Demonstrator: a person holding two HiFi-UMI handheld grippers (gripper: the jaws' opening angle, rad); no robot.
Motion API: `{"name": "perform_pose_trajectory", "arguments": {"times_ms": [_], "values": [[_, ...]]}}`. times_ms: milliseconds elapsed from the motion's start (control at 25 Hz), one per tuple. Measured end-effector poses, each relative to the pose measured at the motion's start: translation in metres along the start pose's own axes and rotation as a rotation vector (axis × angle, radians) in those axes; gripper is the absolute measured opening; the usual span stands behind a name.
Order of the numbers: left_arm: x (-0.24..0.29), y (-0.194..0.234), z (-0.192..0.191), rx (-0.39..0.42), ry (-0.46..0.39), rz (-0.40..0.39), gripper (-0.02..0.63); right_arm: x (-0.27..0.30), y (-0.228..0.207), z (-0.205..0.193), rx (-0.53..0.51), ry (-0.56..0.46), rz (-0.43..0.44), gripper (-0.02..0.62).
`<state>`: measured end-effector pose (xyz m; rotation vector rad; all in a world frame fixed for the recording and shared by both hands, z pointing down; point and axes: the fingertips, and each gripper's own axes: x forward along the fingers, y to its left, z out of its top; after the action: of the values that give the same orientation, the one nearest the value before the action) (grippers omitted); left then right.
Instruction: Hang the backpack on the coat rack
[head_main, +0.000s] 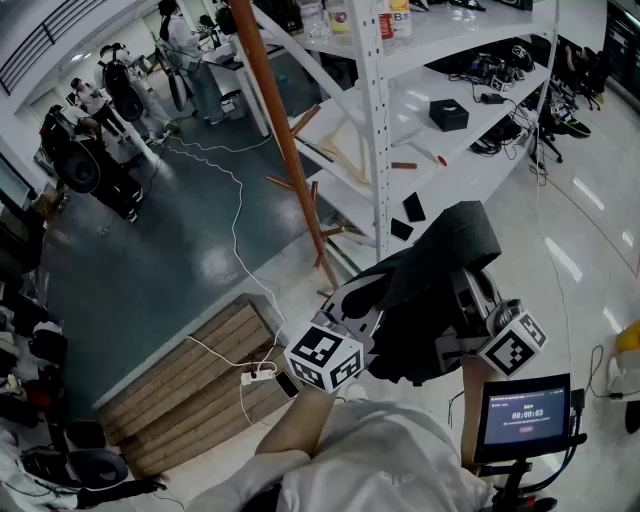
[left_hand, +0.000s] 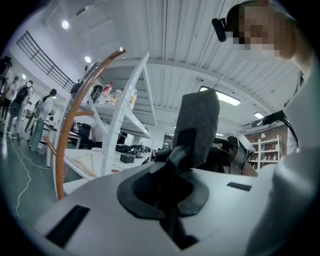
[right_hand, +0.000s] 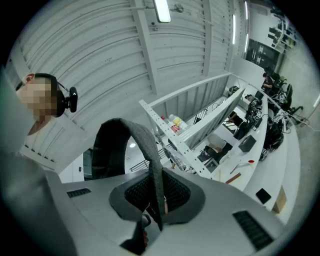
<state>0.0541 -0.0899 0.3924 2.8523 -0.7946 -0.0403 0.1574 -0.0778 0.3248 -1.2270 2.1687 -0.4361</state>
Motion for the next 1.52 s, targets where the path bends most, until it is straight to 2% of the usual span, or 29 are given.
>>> {"name": "perform_pose_trajectory", "arguments": {"times_ms": [160,280,360,520,600,680,880,1040,1160,1280,1520], "values": [[-0.024,0.044,0.021,0.024,0.002,0.043,0.005,0.06,0.019,-0.02,-0.031,0.02,0.014,0.038],[-0.035,0.071,0.048,0.067,-0.021,0.102,0.005,0.103,0.033,-0.023,-0.037,0.037,0.059,0.038],[-0.034,0.085,0.073,0.112,-0.044,0.133,0.005,0.131,0.041,-0.014,-0.039,0.033,0.084,0.038],[-0.026,0.105,0.127,0.193,-0.077,0.185,0.005,0.179,0.06,0.018,-0.092,-0.021,0.08,0.038],[-0.024,0.114,0.152,0.214,-0.082,0.214,0.005,0.198,0.075,0.036,-0.14,-0.03,0.076,0.038],[-0.014,0.122,0.177,0.211,-0.082,0.209,0.005,0.219,0.089,0.057,-0.221,-0.041,0.06,0.038],[0.028,0.121,0.227,0.083,-0.045,0.061,0.005,0.262,0.131,0.112,-0.54,-0.107,0.004,0.038],[0.047,0.122,0.275,-0.026,-0.089,-0.018,0.005,0.294,0.155,0.146,-0.804,-0.168,-0.082,0.038],[0.065,0.12,0.307,-0.096,-0.119,-0.1,0.005,0.316,0.16,0.166,-0.958,-0.198,-0.15,0.038],[0.08,0.116,0.322,-0.168,-0.124,-0.157,0.005,0.332,0.162,0.176,-1.056,-0.185,-0.208,0.038],[0.104,0.134,0.329,-0.263,-0.116,-0.179,0.005,0.367,0.144,0.18,-1.145,-0.109,-0.252,0.038]]}}
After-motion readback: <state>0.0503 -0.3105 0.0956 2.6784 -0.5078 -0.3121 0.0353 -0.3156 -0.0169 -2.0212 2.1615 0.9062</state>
